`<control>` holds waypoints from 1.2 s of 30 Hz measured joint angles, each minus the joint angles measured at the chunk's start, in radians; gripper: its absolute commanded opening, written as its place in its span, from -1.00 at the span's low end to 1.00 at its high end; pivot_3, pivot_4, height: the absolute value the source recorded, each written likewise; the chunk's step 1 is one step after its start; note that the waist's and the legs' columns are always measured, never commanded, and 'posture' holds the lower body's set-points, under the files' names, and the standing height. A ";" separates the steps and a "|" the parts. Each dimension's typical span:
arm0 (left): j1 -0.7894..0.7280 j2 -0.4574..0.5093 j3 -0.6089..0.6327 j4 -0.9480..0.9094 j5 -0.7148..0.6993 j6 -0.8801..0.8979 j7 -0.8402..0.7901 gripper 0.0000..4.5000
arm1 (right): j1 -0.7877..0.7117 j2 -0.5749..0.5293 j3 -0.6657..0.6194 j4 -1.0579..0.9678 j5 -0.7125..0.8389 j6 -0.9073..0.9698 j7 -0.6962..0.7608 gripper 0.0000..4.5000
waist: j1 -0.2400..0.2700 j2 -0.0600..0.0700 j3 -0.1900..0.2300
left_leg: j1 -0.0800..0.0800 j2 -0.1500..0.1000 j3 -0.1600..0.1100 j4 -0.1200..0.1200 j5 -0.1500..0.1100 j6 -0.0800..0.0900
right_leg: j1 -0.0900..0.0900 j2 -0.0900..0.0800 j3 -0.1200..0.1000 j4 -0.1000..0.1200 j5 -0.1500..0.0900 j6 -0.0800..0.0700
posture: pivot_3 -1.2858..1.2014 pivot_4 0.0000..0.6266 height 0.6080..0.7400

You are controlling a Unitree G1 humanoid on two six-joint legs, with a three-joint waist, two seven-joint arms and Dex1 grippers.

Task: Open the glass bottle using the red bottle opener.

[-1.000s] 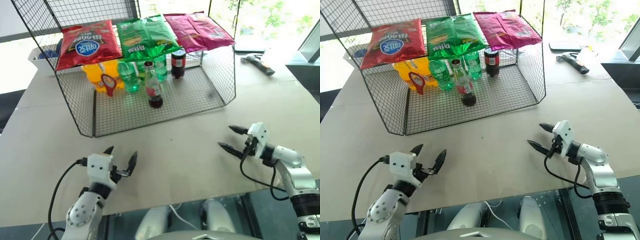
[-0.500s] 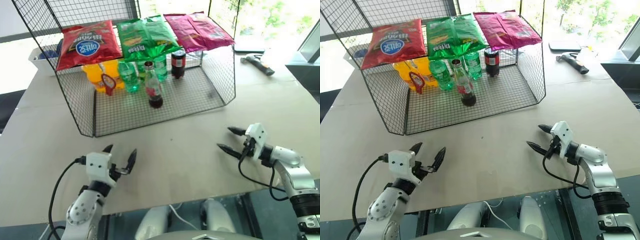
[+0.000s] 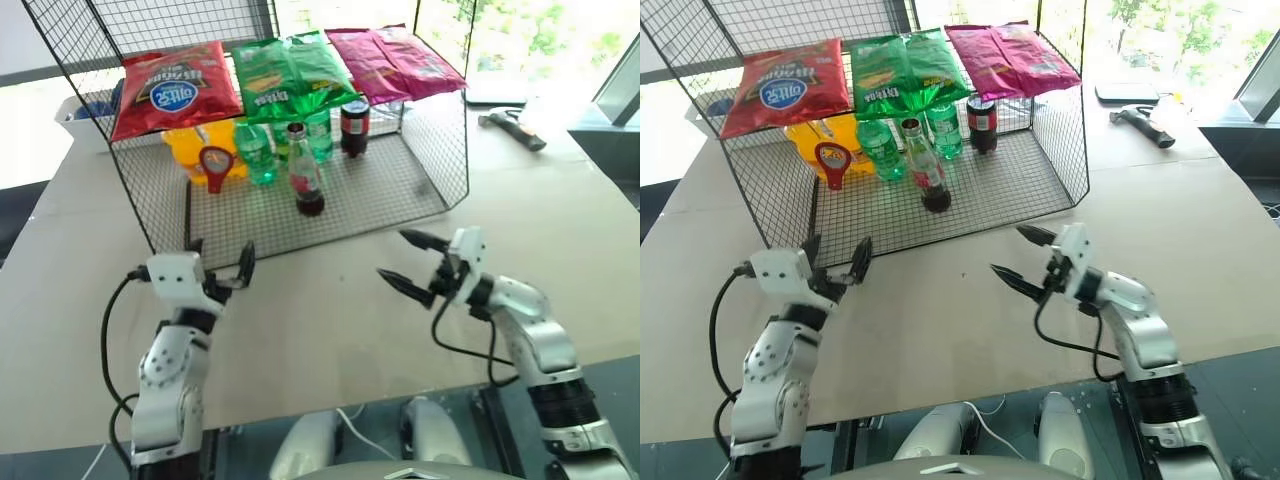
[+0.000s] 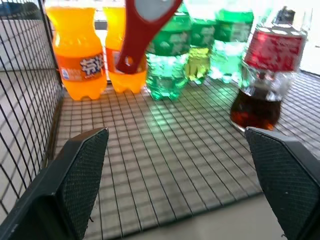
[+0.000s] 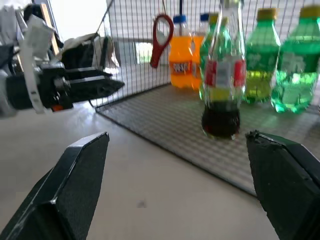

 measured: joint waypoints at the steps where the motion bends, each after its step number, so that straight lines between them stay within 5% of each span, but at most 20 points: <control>1: -0.023 0.001 0.004 0.016 0.005 -0.003 0.012 1.00 | -0.016 0.013 0.007 -0.010 0.001 0.006 -0.014 0.97 | 0.001 0.000 0.000 | 0.000 0.000 -0.001 0.000 0.000 0.000 | 0.000 0.000 0.000 0.000 0.000 0.000 | 0.03 -0.52 0.98; 10: -0.335 0.087 0.045 0.247 0.079 -0.091 0.078 1.00 | -0.077 0.040 0.014 -0.055 0.018 0.065 -0.072 0.97 | -0.002 -0.001 0.000 | 0.000 -0.002 -0.001 0.002 0.000 0.000 | 0.000 0.000 -0.001 0.003 0.000 0.000 | 0.03 -0.52 0.98; 19: -0.486 0.091 0.034 0.477 0.105 -0.170 0.072 1.00 | -0.079 0.021 0.012 -0.052 0.017 0.065 -0.072 0.97 | -0.013 -0.001 -0.001 | -0.002 -0.002 0.000 0.010 0.000 0.000 | -0.002 0.000 0.000 0.010 0.000 0.000 | 0.03 -0.52 0.98; 22: -0.492 0.091 0.025 0.515 0.106 -0.185 0.057 0.71 | -0.079 0.021 0.013 -0.052 0.017 0.065 -0.073 1.00 | -0.018 -0.001 -0.001 | -0.002 -0.002 0.000 0.012 0.000 0.000 | -0.002 0.000 0.000 0.013 0.000 0.000 | 0.03 -0.52 0.98; 30: -0.487 0.088 0.027 0.529 0.089 -0.228 0.047 -0.85 | -0.073 0.020 0.013 -0.052 0.011 0.063 -0.076 1.00 | -0.024 -0.003 -0.001 | -0.002 -0.002 -0.001 0.012 0.000 0.000 | -0.002 0.000 0.000 0.013 0.000 0.000 | 0.03 -0.52 0.98; 36: -0.449 0.067 0.034 0.477 0.059 -0.224 0.041 -0.93 | -0.063 0.014 0.015 -0.052 0.001 0.062 -0.074 1.00 | -0.024 -0.003 -0.001 | -0.002 -0.002 -0.001 0.012 0.000 0.000 | -0.002 0.000 0.000 0.013 0.000 0.000 | 0.03 -0.52 0.98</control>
